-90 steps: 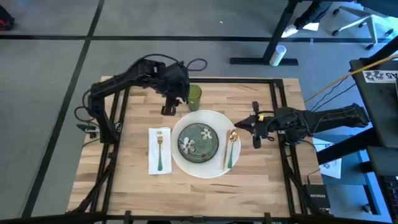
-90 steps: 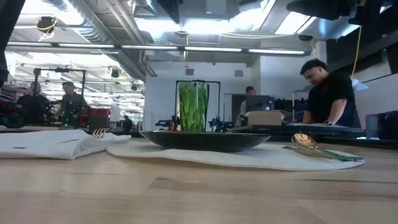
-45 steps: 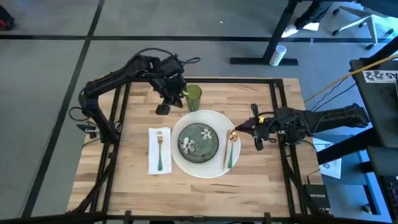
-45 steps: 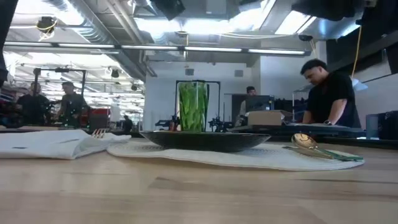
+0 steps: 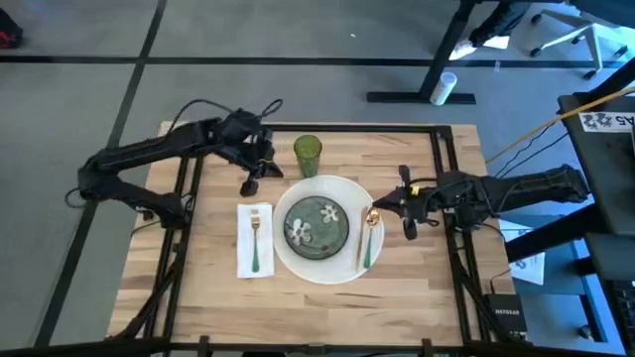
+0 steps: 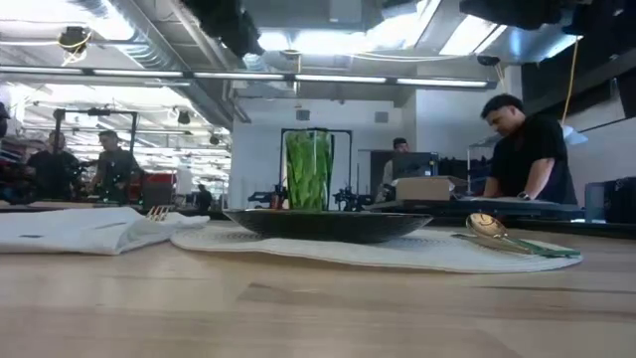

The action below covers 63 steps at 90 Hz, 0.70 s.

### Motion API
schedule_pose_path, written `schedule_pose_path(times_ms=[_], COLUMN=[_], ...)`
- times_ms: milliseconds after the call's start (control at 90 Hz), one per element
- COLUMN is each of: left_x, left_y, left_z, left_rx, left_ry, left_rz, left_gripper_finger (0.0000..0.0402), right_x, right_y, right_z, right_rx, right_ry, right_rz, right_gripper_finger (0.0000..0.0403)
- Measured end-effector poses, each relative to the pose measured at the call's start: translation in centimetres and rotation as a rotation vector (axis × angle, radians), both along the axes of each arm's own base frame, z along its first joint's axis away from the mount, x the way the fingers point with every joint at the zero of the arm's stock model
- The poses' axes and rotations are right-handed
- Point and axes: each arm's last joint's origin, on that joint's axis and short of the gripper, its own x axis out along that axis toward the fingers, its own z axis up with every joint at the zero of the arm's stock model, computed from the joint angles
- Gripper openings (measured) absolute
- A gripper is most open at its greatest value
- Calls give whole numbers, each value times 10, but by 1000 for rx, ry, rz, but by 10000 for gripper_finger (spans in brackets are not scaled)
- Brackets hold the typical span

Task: Set table place
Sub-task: Put the green cup on the top right of the white table mat

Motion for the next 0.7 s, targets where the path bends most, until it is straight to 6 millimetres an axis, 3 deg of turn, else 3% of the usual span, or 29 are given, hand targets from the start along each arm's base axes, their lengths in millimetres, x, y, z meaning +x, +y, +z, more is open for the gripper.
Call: schedule_pose_path(times_ms=[200, 456, 700], left_x=[-15, -24, -26], left_y=[-8, -10, -6], left_z=[-25, -42, -44], left_rx=[6, 35, 135], left_ry=[-158, -254, -320], left_rz=[36, 86, 209], left_gripper_finger=[0, 0, 0], right_x=[32, 84, 125], right_y=[2, -22, -58], right_z=[-10, 23, 44], right_rx=[-16, -112, -246], right_ry=[58, 232, 477], right_rz=[-21, -176, -273], right_gripper_finger=[0, 9, 55])
